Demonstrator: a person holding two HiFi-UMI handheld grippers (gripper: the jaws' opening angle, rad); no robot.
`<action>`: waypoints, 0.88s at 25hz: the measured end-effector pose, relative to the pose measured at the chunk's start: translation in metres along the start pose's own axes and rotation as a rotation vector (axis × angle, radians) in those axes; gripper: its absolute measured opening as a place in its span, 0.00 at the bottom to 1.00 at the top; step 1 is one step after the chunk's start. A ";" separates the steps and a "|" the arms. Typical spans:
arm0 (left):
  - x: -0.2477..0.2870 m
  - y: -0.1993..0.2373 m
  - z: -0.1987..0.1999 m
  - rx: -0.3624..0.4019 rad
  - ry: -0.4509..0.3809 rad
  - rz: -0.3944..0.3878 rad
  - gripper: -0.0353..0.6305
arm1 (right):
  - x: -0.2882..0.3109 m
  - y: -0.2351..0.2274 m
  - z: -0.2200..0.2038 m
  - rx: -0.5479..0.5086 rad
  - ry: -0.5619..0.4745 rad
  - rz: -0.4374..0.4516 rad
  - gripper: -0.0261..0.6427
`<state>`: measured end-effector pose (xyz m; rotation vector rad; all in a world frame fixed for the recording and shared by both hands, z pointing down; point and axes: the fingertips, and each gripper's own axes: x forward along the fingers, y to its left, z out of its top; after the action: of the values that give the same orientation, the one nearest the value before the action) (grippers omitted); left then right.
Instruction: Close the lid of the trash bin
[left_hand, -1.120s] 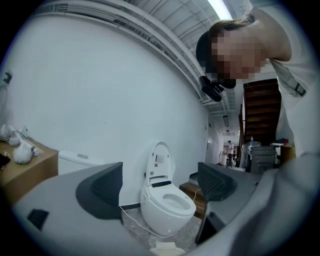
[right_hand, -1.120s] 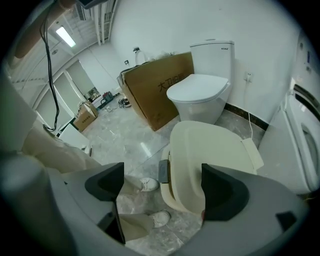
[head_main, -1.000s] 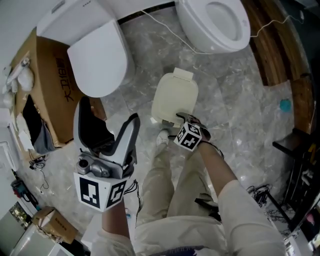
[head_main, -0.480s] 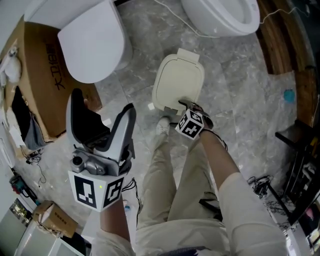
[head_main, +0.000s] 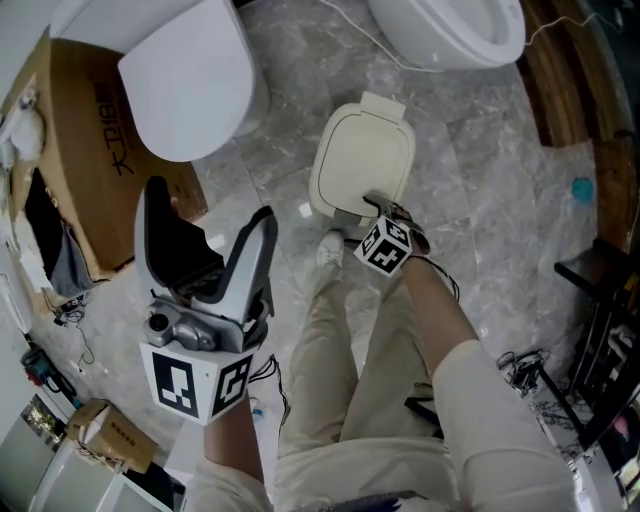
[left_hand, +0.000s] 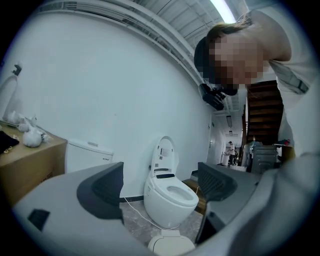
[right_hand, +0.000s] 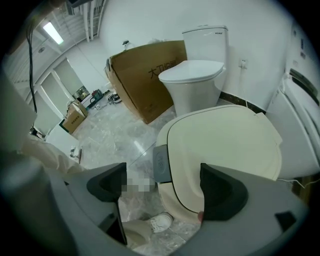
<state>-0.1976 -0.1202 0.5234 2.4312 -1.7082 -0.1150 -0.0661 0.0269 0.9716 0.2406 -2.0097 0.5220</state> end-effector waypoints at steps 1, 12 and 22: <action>-0.001 0.000 0.001 0.001 -0.004 0.001 0.73 | 0.001 -0.001 0.002 0.006 -0.001 -0.002 0.71; -0.017 -0.018 0.045 0.016 -0.049 0.005 0.73 | -0.033 -0.010 0.037 0.242 -0.053 0.036 0.74; -0.046 -0.052 0.149 -0.015 -0.060 -0.060 0.73 | -0.303 0.001 0.135 0.345 -0.553 -0.233 0.73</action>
<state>-0.1882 -0.0736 0.3663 2.4928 -1.6524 -0.2092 -0.0291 -0.0494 0.6507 0.9016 -2.3647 0.7054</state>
